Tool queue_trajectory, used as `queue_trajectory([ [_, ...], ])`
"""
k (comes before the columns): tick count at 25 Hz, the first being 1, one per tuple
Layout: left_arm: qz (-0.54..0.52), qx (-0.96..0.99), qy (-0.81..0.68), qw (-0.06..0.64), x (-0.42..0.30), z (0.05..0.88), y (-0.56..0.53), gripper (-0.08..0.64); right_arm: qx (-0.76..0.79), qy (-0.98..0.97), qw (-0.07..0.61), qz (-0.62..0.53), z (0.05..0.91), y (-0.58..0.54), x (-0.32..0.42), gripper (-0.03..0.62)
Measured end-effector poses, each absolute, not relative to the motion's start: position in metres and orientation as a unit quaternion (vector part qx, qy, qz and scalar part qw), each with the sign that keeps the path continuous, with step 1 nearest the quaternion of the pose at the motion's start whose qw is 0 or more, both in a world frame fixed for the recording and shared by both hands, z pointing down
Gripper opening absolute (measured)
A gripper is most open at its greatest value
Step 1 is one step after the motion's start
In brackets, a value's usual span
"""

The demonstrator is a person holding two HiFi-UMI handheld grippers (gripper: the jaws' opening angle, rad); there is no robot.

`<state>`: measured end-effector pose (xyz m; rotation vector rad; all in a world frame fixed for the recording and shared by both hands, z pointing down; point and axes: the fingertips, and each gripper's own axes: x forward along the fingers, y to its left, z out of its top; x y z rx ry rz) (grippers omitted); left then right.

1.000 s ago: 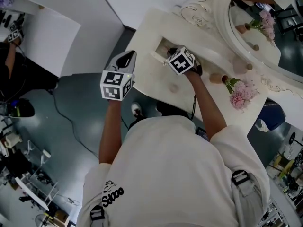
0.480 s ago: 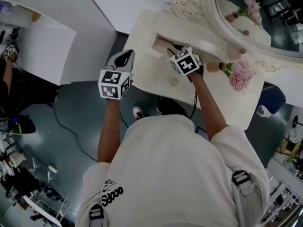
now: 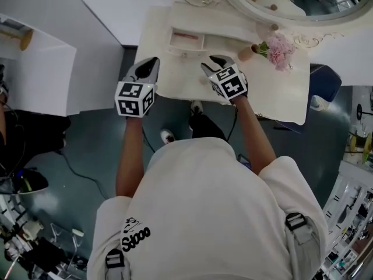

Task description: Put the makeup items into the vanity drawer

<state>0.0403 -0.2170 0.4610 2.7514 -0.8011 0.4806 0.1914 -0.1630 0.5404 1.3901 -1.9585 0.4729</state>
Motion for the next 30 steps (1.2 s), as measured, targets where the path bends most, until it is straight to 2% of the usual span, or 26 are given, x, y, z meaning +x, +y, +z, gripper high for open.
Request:
queue_trajectory([
  [8,0.177,0.950,-0.230,0.113,0.040,0.470,-0.171,0.017,0.546,-0.733,0.342,0.220,0.576,-0.111,0.177,0.166],
  [17,0.216,0.938,-0.233,0.140,0.009,0.507,-0.139,0.017,0.542,-0.704,0.379,0.259,0.632,-0.109,0.183,0.189],
  [21,0.223,0.937,-0.232,0.138,0.004,0.509,-0.136,0.017,0.543,-0.696,0.398,0.249,0.639,-0.111,0.187,0.141],
  [30,0.220,0.942,-0.222,0.122,0.008,0.495,-0.139,0.017,0.556,-0.691,0.395,0.239,0.617,-0.110,0.183,0.118],
])
